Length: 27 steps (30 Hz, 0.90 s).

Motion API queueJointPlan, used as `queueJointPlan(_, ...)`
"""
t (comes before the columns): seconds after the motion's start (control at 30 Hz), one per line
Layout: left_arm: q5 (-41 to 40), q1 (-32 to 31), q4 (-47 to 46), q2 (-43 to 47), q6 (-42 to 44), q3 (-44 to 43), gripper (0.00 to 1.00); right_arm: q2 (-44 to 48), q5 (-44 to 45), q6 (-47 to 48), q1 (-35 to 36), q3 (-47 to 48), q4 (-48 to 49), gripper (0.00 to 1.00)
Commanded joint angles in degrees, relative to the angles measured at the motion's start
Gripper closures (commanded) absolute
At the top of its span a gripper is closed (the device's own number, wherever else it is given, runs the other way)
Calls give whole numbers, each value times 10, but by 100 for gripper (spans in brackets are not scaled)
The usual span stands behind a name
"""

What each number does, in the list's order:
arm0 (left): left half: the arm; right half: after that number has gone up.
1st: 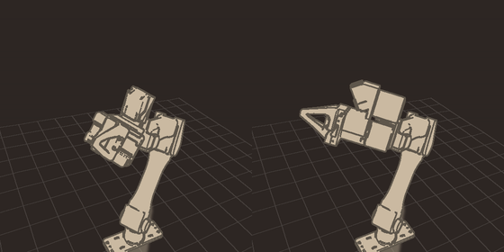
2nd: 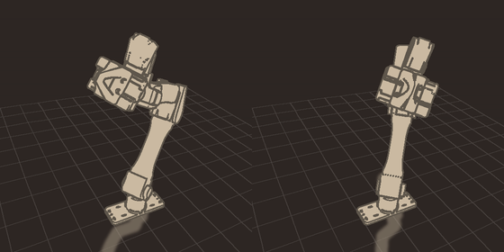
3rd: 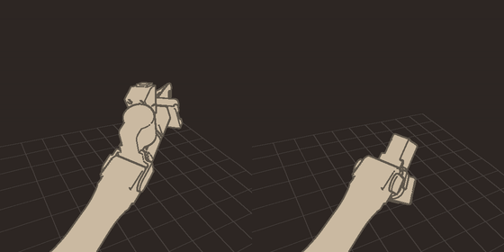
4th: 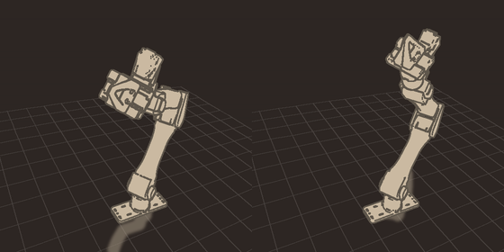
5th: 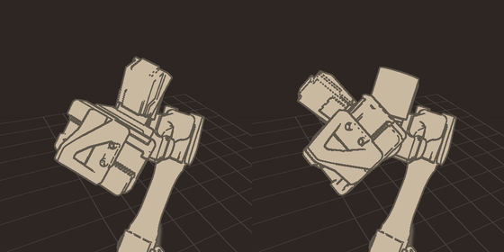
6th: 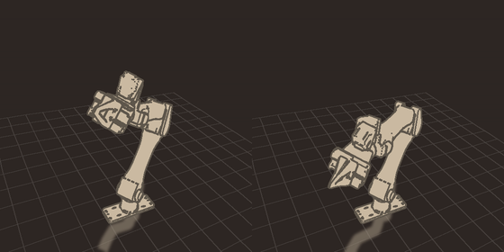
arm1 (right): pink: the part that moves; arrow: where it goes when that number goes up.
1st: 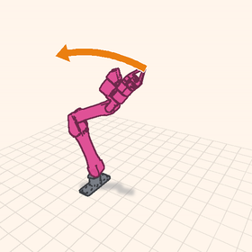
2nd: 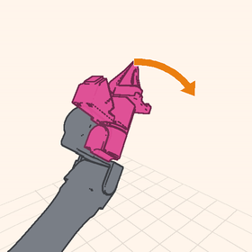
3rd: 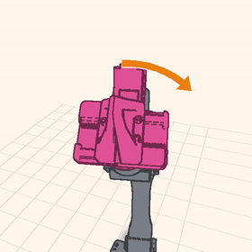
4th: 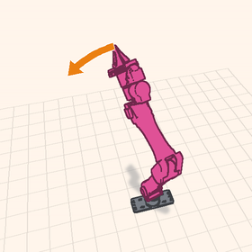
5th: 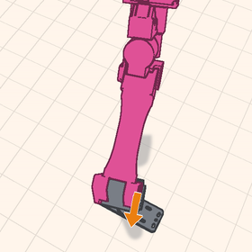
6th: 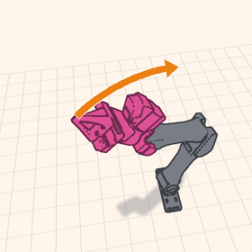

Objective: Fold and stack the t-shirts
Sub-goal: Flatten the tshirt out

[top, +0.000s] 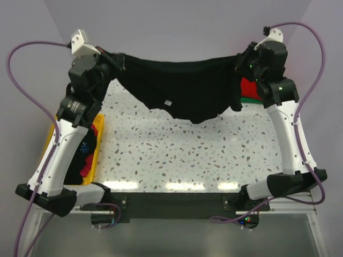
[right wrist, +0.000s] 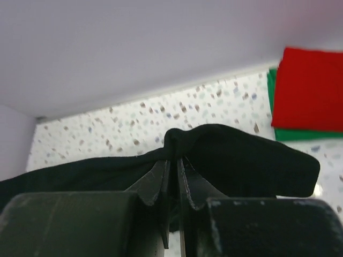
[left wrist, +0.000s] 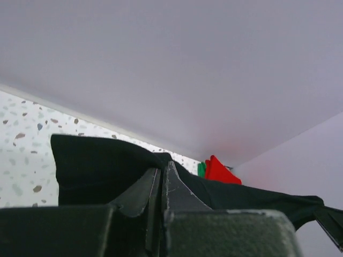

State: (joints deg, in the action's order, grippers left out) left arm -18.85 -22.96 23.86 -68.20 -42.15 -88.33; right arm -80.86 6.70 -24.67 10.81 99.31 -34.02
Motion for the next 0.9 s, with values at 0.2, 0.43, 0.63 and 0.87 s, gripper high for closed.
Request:
queueJointPlan(0.2,8,13,-14,-43,51,-163,100,-4,8,30,-5,156,-28,90)
queueJointPlan(0.43,-39,29,27,-10,75,-158,100,59,-16,32,-5,67,-39,85)
queueJointPlan(0.63,34,74,56,-108,92,-249,100,9,-35,31,-5,39,-40,81)
queueJointPlan(0.87,184,130,78,-323,81,-279,100,-134,-91,23,-8,28,-51,61)
